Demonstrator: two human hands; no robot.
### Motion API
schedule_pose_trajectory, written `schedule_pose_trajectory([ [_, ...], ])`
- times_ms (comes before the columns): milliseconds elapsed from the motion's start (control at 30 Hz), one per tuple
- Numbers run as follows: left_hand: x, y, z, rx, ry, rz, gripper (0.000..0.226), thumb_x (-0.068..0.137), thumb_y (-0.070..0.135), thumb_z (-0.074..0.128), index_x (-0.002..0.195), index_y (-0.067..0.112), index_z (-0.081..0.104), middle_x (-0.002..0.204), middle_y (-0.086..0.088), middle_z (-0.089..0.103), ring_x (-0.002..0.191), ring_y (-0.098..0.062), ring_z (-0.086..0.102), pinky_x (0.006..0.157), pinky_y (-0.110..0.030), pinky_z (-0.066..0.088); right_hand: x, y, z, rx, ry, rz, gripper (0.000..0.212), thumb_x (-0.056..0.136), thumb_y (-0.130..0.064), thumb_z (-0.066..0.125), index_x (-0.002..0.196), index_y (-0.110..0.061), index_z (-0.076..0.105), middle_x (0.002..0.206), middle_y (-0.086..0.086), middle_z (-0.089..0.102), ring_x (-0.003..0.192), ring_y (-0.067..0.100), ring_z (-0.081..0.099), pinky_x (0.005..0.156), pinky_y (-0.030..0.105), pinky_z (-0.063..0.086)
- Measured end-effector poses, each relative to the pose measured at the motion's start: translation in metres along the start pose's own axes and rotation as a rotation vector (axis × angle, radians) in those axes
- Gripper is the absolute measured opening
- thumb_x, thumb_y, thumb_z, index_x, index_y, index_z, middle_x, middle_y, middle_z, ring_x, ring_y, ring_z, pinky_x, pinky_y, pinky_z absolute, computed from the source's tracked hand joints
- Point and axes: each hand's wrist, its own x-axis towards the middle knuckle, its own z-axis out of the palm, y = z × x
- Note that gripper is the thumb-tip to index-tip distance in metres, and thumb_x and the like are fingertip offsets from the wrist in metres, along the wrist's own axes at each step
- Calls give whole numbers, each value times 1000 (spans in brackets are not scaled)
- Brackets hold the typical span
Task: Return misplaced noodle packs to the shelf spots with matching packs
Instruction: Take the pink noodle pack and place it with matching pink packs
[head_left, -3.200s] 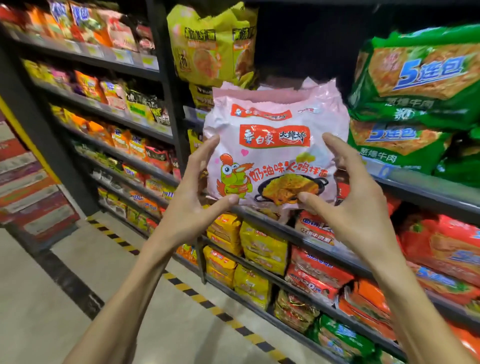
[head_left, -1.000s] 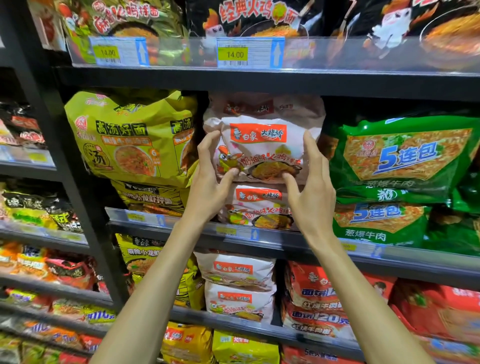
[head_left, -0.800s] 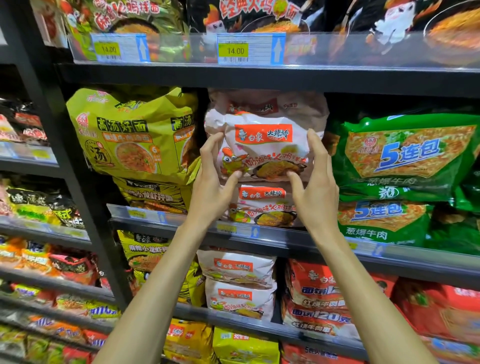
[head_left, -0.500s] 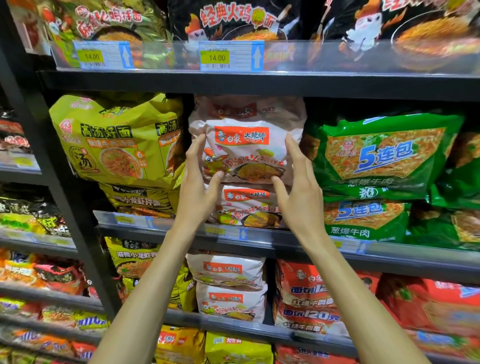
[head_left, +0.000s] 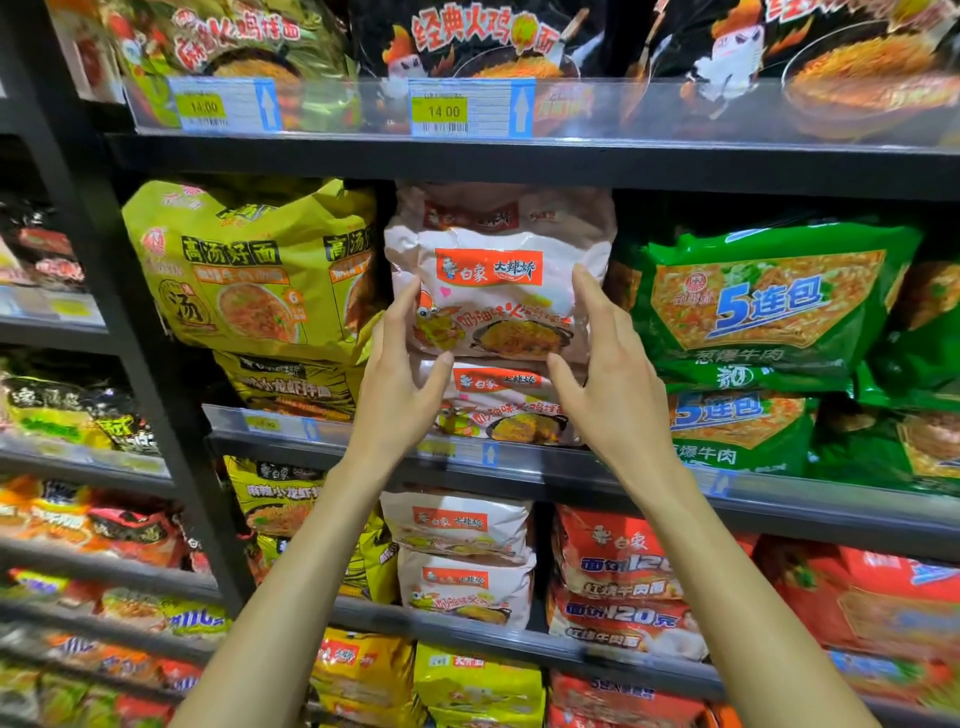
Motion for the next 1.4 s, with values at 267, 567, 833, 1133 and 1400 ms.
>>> schedule_pose_trajectory([
  [267, -6, 3, -17, 99, -101, -8, 71, 100, 18, 59, 160, 24, 23, 160, -1, 32, 146, -6, 29, 112, -16, 26, -5, -13, -27, -209, -135, 17, 78, 95, -36, 58, 156, -37, 11, 149, -1, 38, 129, 23, 45, 70, 36, 42],
  [567, -21, 34, -49, 543, -378, -66, 54, 101, 38, 52, 152, 26, 38, 153, -2, 43, 139, -28, 41, 102, -45, 44, -25, -32, -64, -566, -398, -5, 71, 97, -48, 53, 155, -29, 17, 142, 9, 42, 125, 32, 45, 82, 41, 48],
  [833, -42, 62, -65, 811, -603, -24, 55, 101, 49, 47, 151, 28, 35, 145, -7, 49, 134, -33, 46, 99, -47, 46, -40, -45, -81, -584, -735, -26, 73, 96, -54, 52, 156, -29, 18, 157, 10, 27, 140, 35, 31, 103, 48, 39],
  [1133, -55, 85, -89, 884, -630, -37, 58, 101, 53, 45, 152, 27, 34, 146, -9, 49, 135, -34, 45, 100, -48, 44, -50, -64, -94, -550, -775, -55, 63, 97, -48, 52, 151, -26, 28, 150, 10, 37, 136, 35, 36, 103, 49, 43],
  [1400, -64, 97, -95, 853, -614, -19, 61, 100, 52, 48, 154, 29, 31, 153, -9, 42, 140, -35, 41, 104, -50, 43, -57, -75, -101, -528, -763, -82, 50, 97, -43, 53, 140, -20, 40, 138, 10, 45, 125, 33, 44, 95, 47, 45],
])
